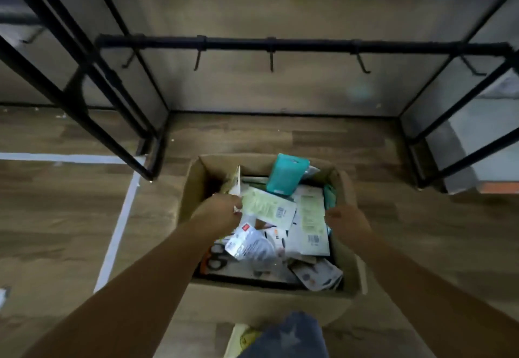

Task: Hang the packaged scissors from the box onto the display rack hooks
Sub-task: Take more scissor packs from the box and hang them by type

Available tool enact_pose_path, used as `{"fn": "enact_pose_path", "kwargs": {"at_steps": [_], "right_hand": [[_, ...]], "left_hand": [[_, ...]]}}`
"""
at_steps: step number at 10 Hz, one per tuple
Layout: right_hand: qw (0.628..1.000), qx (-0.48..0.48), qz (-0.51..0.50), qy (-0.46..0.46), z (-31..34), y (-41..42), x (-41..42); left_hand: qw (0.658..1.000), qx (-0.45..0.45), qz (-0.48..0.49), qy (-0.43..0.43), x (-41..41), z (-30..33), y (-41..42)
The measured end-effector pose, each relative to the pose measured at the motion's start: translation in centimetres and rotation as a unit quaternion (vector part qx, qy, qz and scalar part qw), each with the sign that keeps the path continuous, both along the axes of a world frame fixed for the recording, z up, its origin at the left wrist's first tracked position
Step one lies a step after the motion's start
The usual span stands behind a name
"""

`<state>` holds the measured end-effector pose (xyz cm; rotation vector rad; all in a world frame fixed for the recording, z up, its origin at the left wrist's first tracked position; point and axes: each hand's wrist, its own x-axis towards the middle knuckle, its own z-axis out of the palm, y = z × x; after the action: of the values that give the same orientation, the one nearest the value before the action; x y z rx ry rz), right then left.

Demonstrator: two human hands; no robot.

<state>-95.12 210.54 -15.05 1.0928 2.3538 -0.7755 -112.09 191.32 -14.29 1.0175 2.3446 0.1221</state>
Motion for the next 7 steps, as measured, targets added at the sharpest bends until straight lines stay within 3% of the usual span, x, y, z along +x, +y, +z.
{"fn": "enact_pose_path", "kwargs": {"at_steps": [2, 3, 4, 6, 7], "right_hand": [[0.986, -0.035, -0.158, -0.039, -13.0, -0.4, -1.4], [0.898, -0.076, -0.41, 0.144, -16.3, -0.6, -1.3], [0.907, -0.052, -0.386, 0.161, -18.7, -0.9, -1.5], [0.92, -0.121, -0.364, 0.083, -19.6, -0.5, -1.9], [0.858, -0.2, -0.458, 0.119, -19.3, 0.1, -2.2]], "left_hand": [[0.998, 0.05, -0.031, 0.004, 1.3, -13.1, 1.7], [0.994, 0.096, -0.043, -0.003, 2.7, -16.2, 3.9], [0.997, 0.063, -0.05, 0.003, 3.5, -18.5, 5.0], [0.996, -0.052, -0.042, 0.056, 3.5, -20.8, 3.1], [0.998, -0.041, -0.009, 0.052, 2.9, -21.4, 1.8]]}}
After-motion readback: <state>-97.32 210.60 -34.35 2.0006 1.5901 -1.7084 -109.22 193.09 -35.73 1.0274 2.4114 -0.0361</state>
